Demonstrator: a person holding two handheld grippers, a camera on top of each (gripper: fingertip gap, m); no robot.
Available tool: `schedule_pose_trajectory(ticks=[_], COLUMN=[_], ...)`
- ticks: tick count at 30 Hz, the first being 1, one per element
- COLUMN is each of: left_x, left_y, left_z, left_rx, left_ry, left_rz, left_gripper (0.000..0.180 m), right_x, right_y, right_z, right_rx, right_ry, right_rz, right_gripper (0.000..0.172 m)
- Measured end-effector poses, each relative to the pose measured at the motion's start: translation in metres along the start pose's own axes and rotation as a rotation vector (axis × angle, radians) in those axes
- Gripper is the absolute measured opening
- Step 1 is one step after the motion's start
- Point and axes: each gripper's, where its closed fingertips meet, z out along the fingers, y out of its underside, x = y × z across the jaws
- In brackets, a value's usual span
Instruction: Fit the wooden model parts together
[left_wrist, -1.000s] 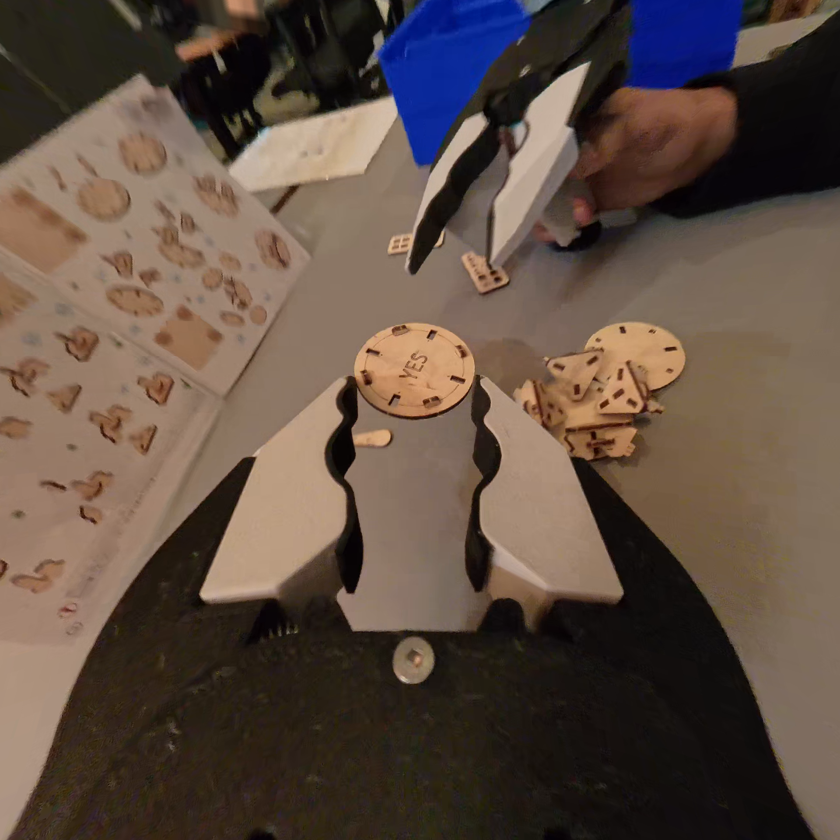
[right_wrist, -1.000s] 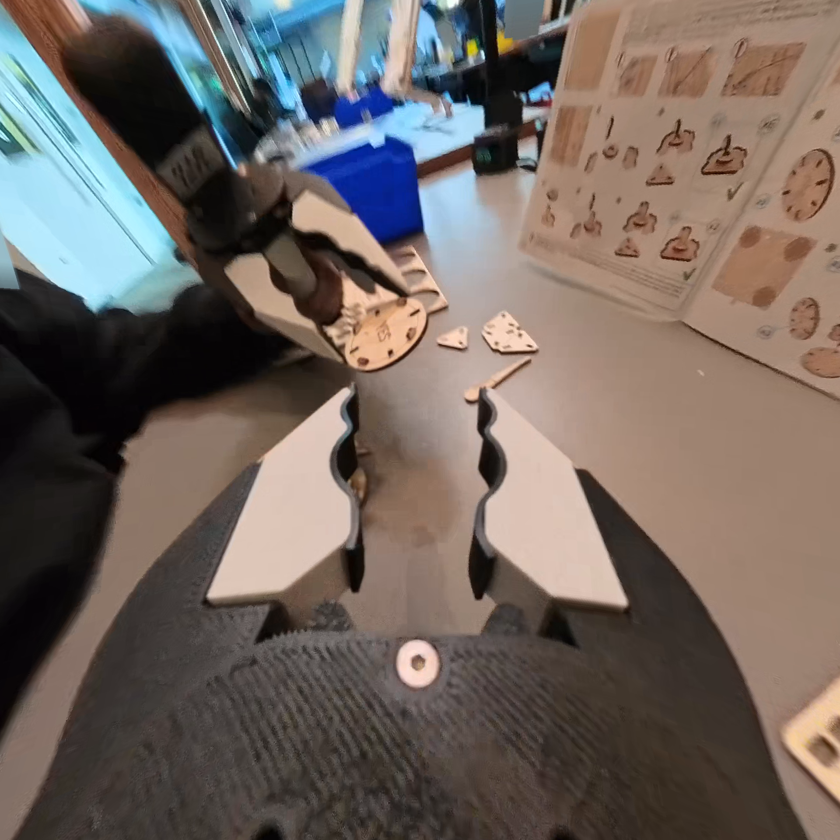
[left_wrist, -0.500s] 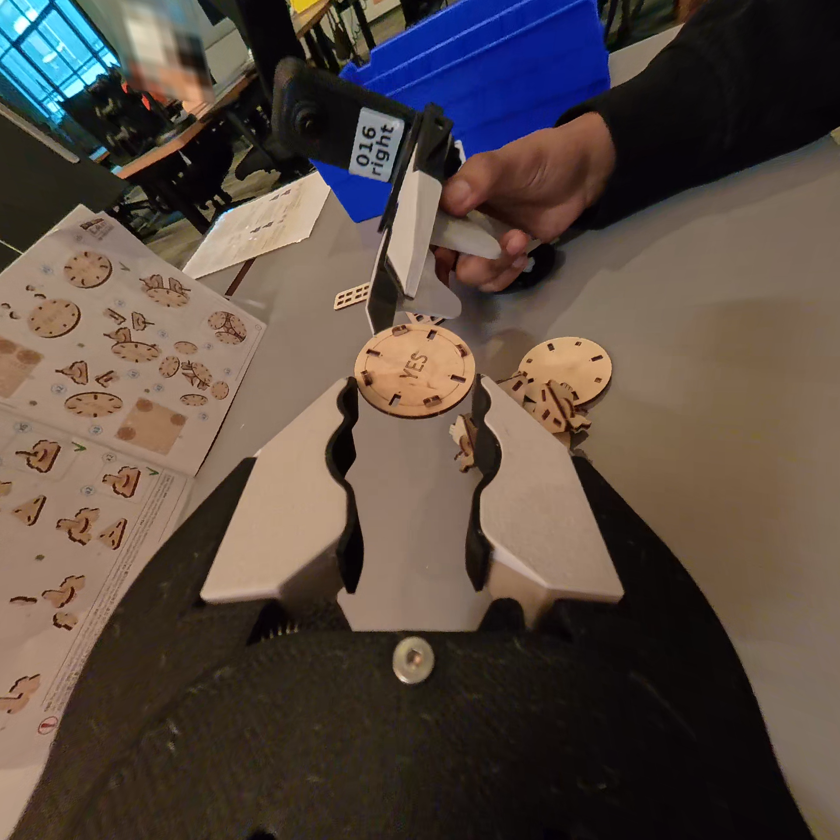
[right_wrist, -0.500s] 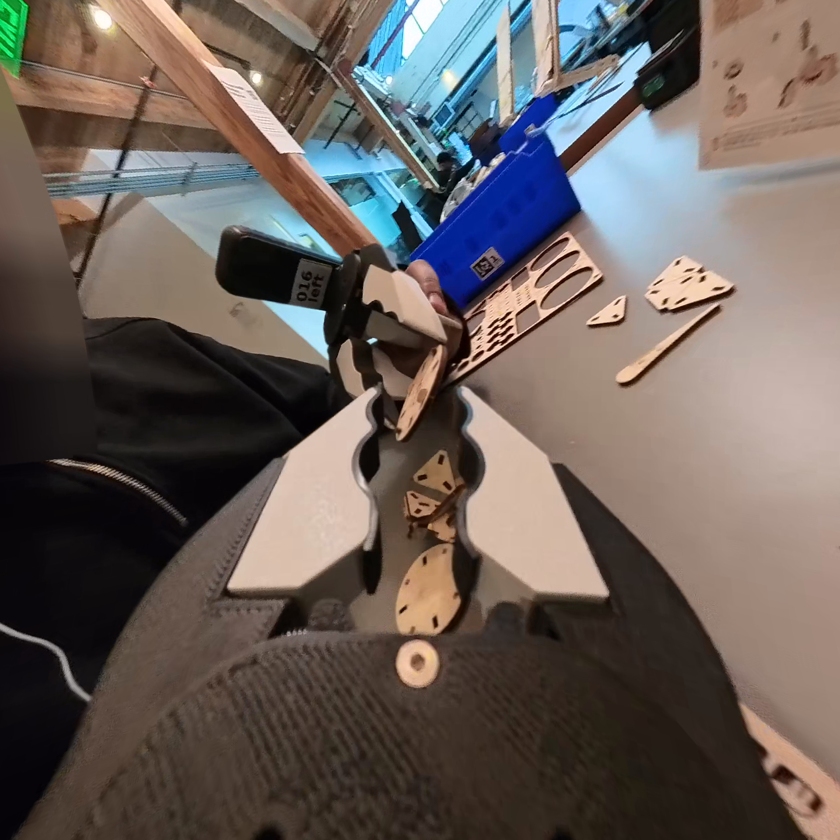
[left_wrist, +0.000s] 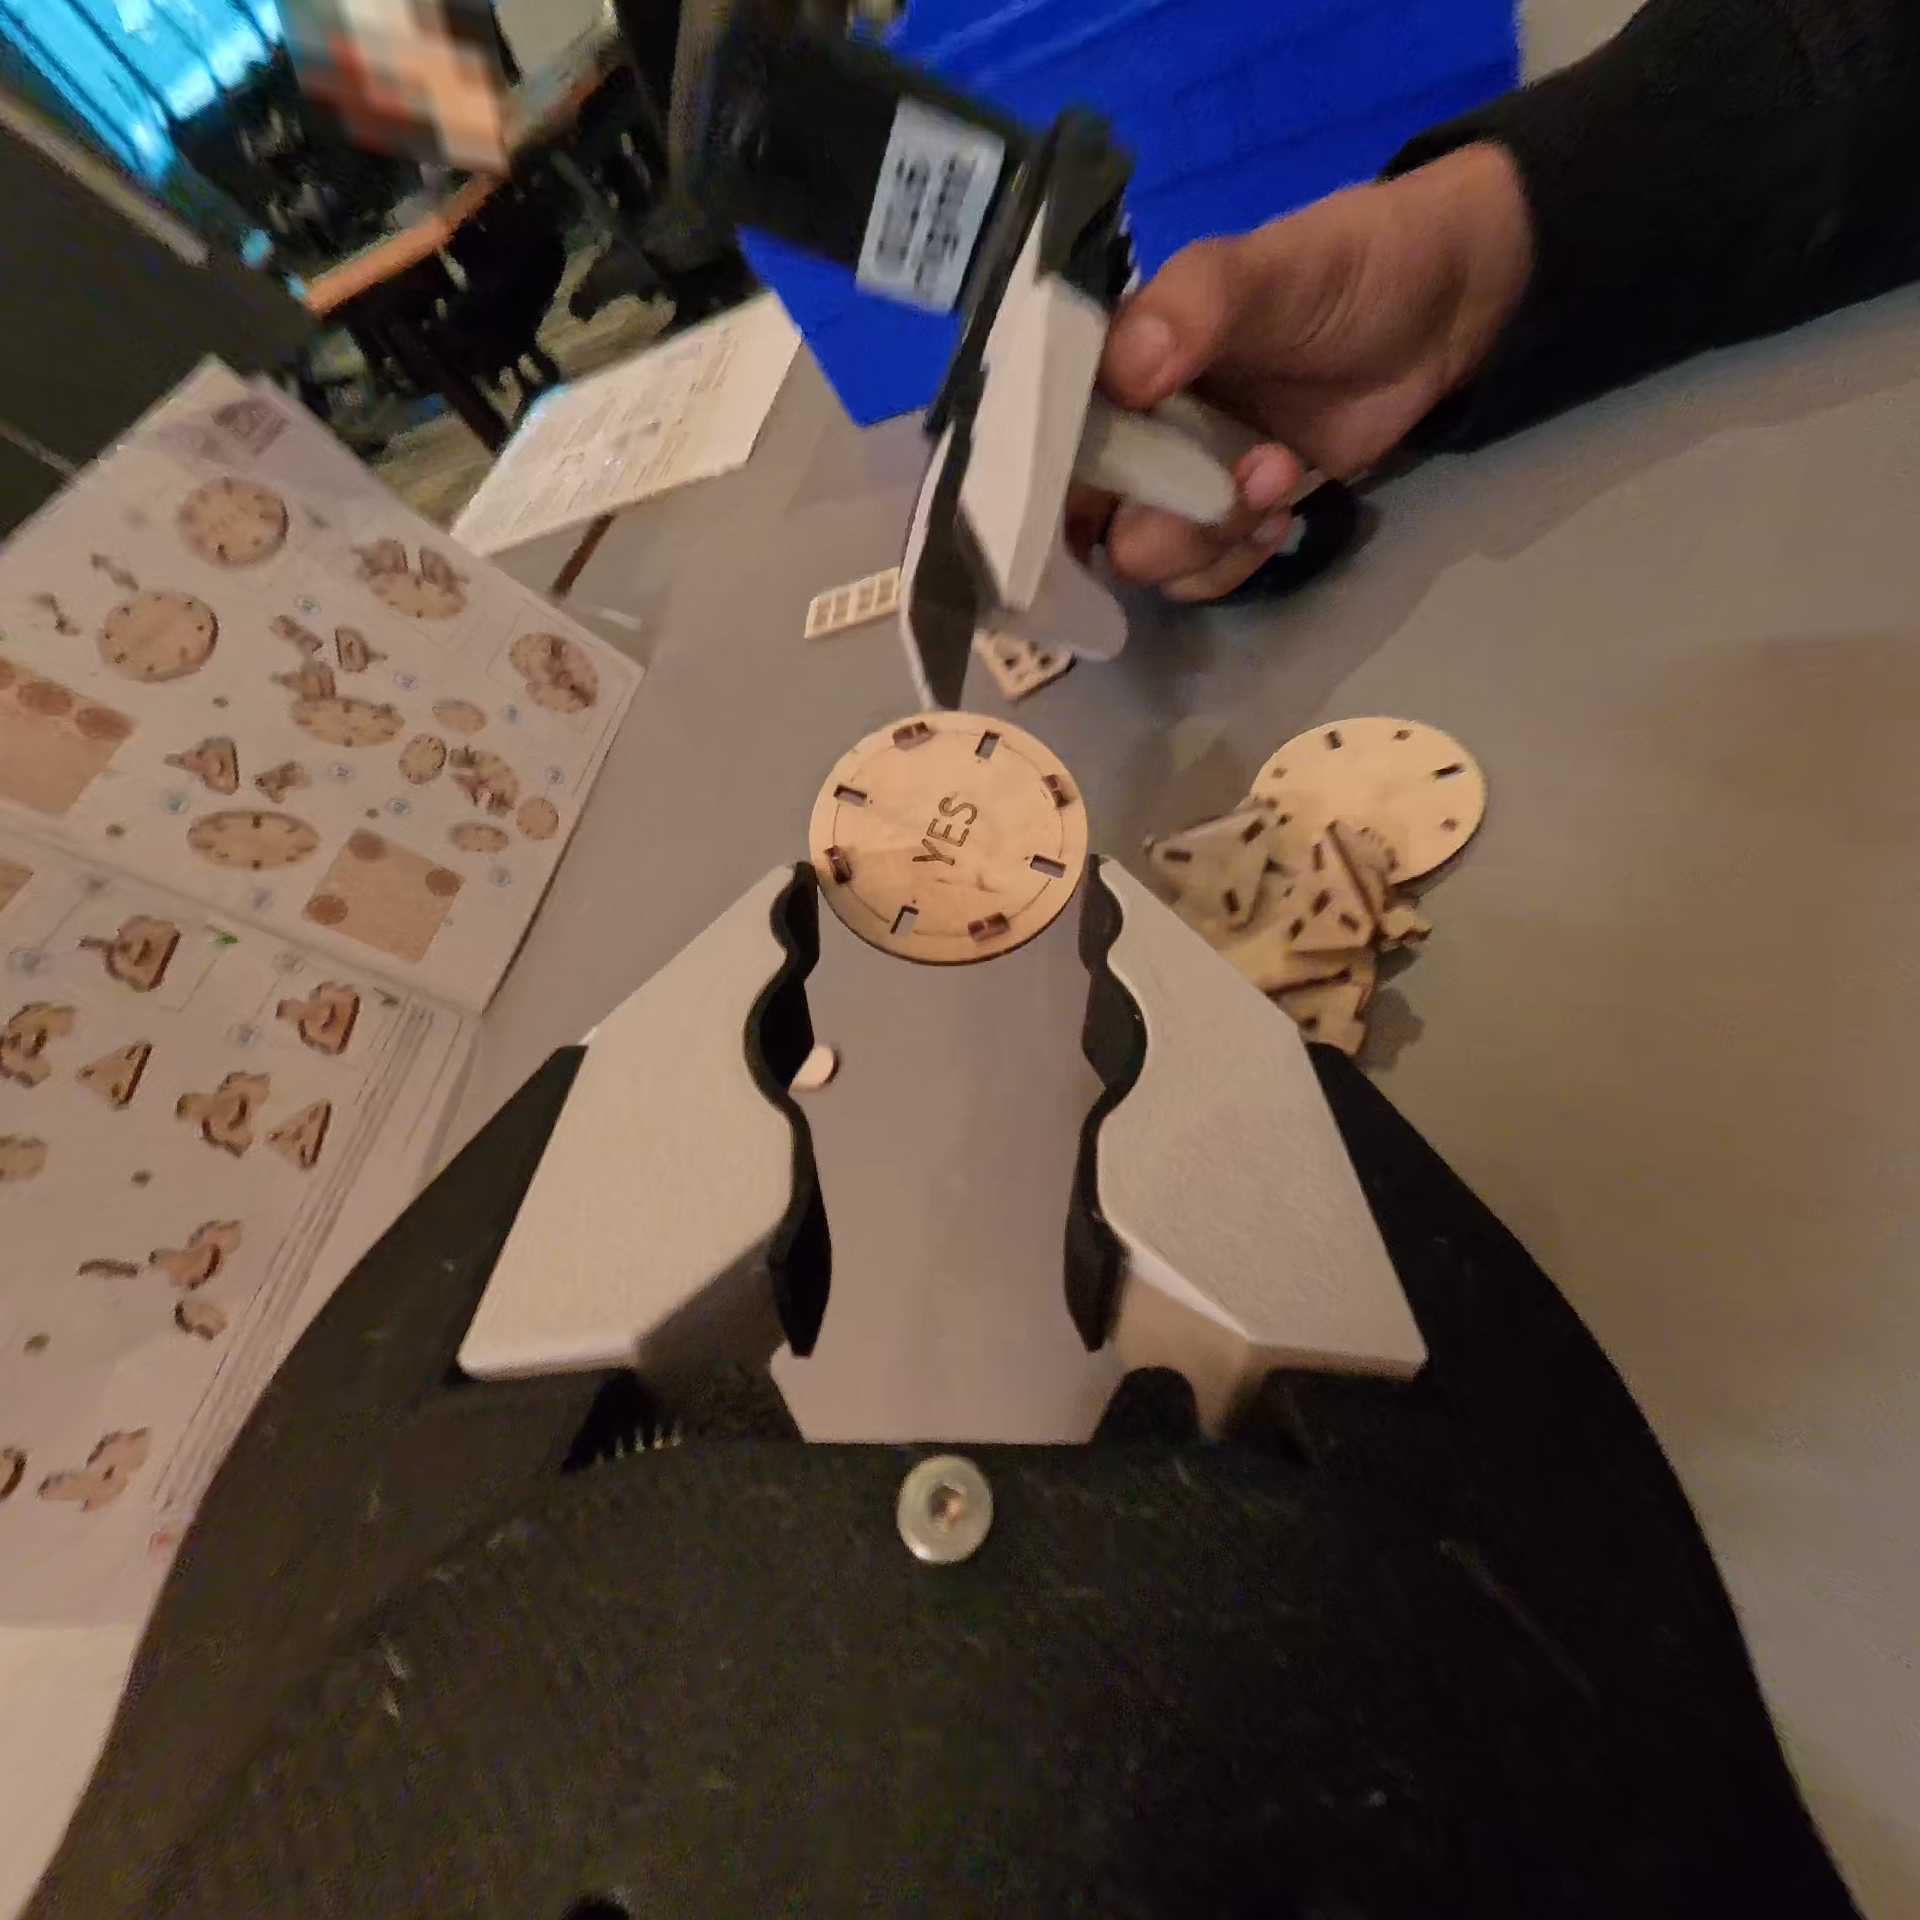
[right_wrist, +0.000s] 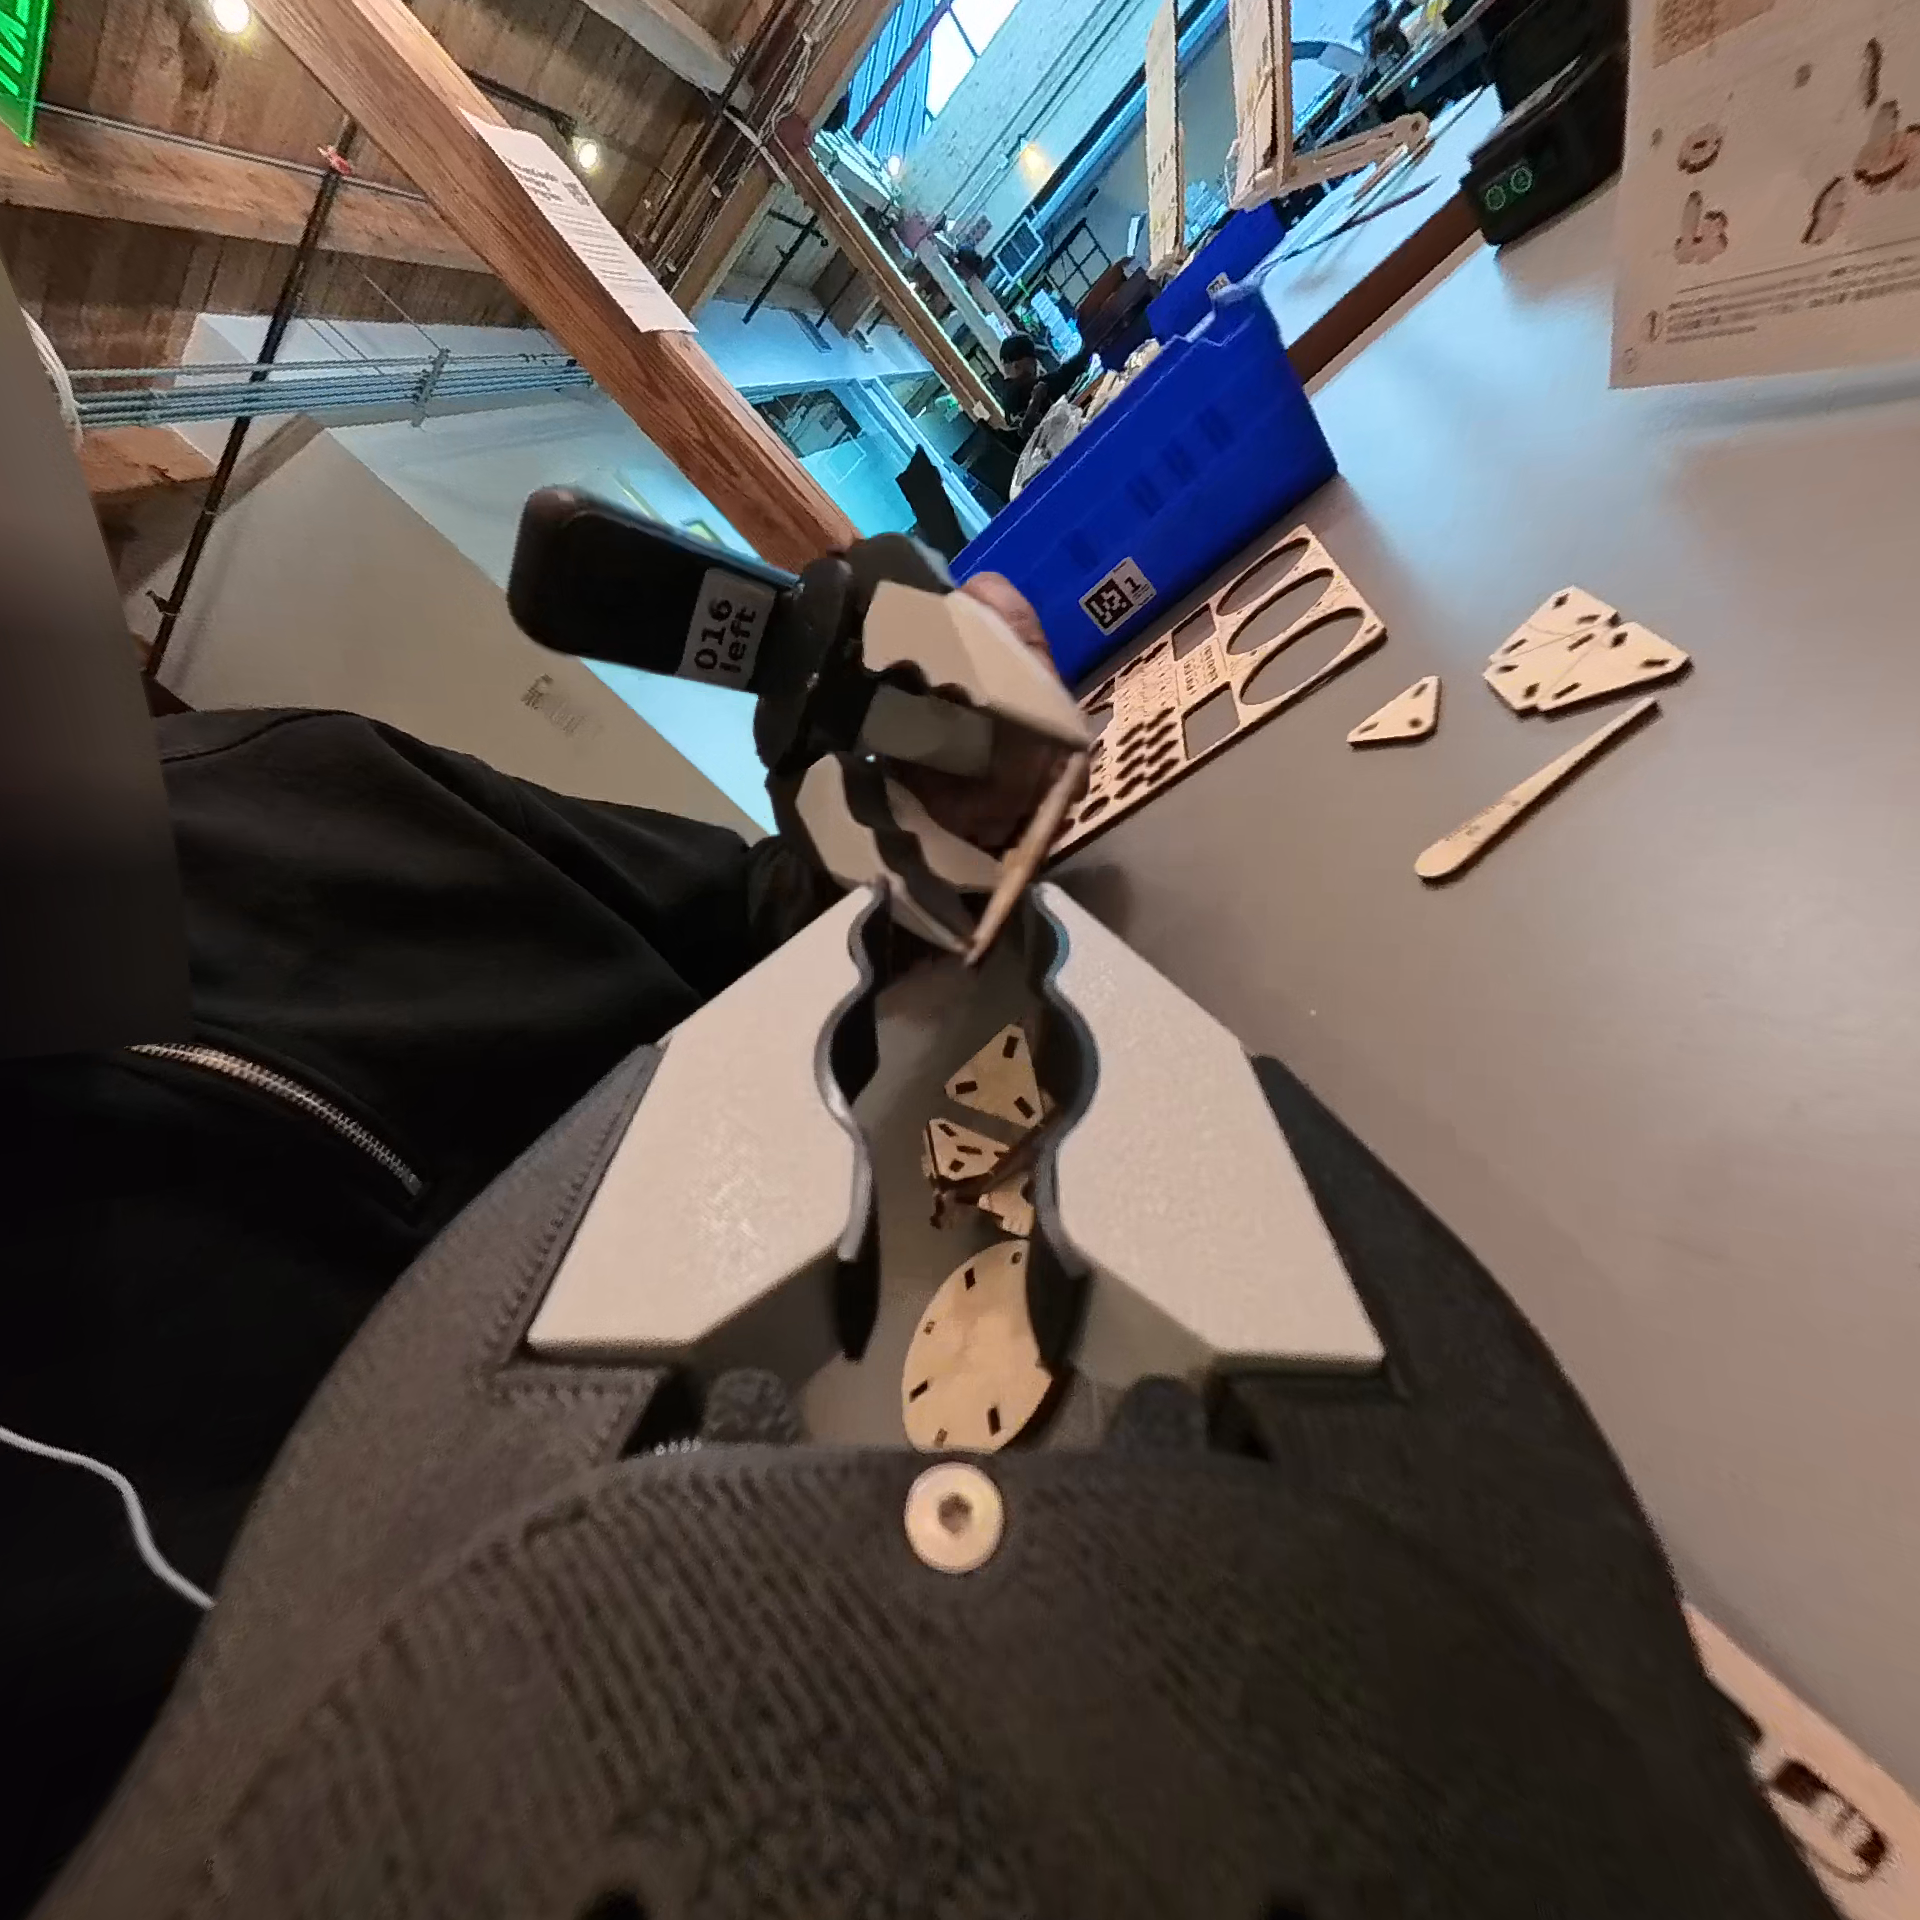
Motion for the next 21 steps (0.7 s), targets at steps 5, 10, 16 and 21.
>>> schedule_pose_trajectory(ticks=[5,10,16,21], left_x=[-0.019,-0.006,0.007,0.003], left_y=[0.041,0.067,0.077,0.065], left_z=[0.001,0.003,0.007,0.004], left_rx=[-0.184,-0.317,-0.364,-0.3], left_ry=[-0.009,0.092,0.168,0.151], left_rz=[-0.111,-0.163,-0.186,-0.164], left_gripper=[0.048,0.048,0.049,0.053], right_x=[0.001,-0.007,0.004,0.017], right_y=[0.008,0.045,0.083,0.096], right_z=[0.005,0.014,0.021,0.016], right_rx=[-0.087,-0.36,-0.568,-0.675], right_ry=[0.1,0.14,0.199,0.261], right_rz=[-0.179,-0.465,-0.558,-0.571], right_gripper=[0.035,0.074,0.097,0.087])
